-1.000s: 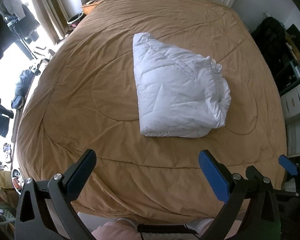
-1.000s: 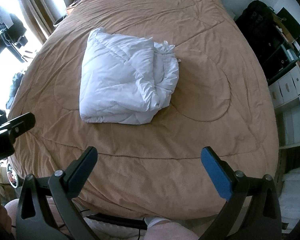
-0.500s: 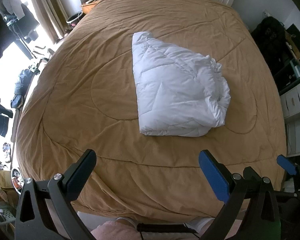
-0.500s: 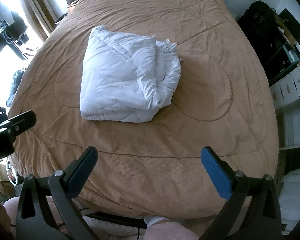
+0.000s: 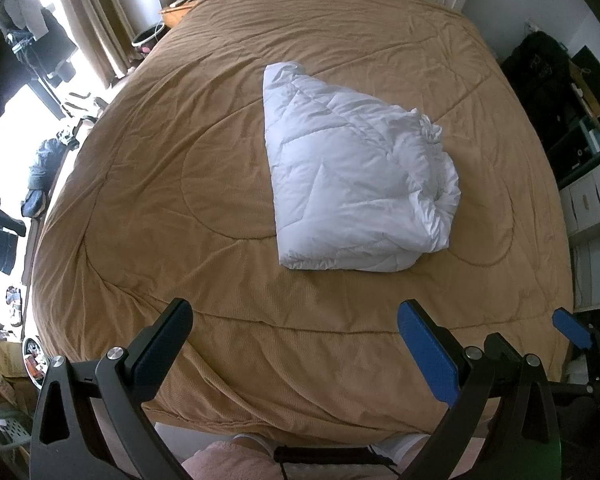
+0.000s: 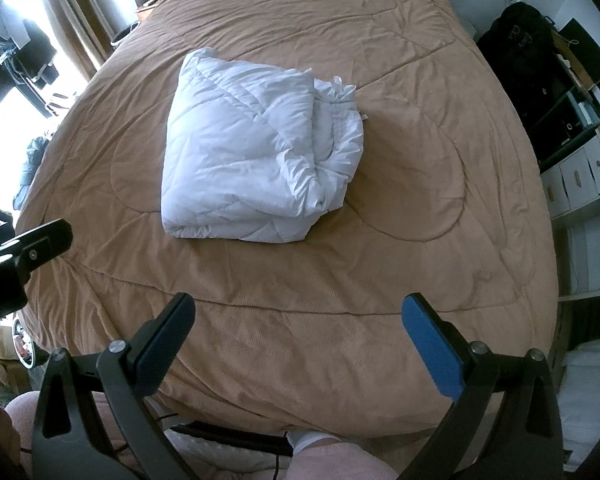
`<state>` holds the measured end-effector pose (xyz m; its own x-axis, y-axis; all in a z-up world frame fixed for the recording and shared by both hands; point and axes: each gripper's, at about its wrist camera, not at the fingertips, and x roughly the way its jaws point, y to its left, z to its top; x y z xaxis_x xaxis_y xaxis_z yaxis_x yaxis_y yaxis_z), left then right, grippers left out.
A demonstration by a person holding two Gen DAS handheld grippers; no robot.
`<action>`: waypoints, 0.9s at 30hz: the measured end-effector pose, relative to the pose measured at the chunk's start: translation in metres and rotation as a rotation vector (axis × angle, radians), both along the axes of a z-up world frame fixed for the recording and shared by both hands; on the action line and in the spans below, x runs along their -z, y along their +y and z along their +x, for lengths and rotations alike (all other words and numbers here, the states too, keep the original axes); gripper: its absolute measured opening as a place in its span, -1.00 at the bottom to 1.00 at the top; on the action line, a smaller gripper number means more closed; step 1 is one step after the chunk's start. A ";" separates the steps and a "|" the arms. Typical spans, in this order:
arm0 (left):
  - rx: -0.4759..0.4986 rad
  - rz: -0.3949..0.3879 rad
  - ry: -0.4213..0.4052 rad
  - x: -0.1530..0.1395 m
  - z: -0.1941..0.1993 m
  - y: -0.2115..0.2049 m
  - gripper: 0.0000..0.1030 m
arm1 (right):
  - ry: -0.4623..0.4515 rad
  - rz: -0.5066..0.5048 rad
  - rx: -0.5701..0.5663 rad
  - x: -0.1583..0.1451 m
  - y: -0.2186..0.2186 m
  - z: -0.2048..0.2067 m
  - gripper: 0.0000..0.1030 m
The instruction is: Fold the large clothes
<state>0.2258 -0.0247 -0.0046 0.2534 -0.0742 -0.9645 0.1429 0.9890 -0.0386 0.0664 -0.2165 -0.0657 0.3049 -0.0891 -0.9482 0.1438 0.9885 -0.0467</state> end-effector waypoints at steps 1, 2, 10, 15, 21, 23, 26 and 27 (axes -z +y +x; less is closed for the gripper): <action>0.002 0.001 0.000 0.000 0.000 0.000 0.99 | 0.000 -0.001 0.000 0.000 0.000 0.000 1.00; 0.003 0.002 0.001 0.000 0.000 0.000 0.99 | 0.001 -0.001 -0.001 0.000 0.001 0.000 1.00; 0.006 0.000 0.006 0.001 0.002 0.001 0.99 | 0.006 0.002 -0.014 0.003 0.001 -0.003 1.00; 0.012 0.001 0.011 0.003 0.001 0.000 0.99 | 0.005 0.002 -0.012 0.003 0.001 -0.002 1.00; 0.015 -0.004 0.022 0.005 0.003 0.001 0.99 | 0.007 0.001 -0.018 0.004 0.002 -0.003 1.00; 0.016 -0.006 0.027 0.006 0.003 0.000 0.99 | 0.010 0.001 -0.023 0.006 0.001 -0.003 1.00; 0.014 -0.007 0.032 0.007 0.003 0.000 0.99 | 0.014 0.001 -0.029 0.007 -0.002 -0.001 1.00; 0.013 -0.008 0.033 0.007 0.002 0.000 0.99 | 0.014 0.002 -0.031 0.006 -0.003 0.000 1.00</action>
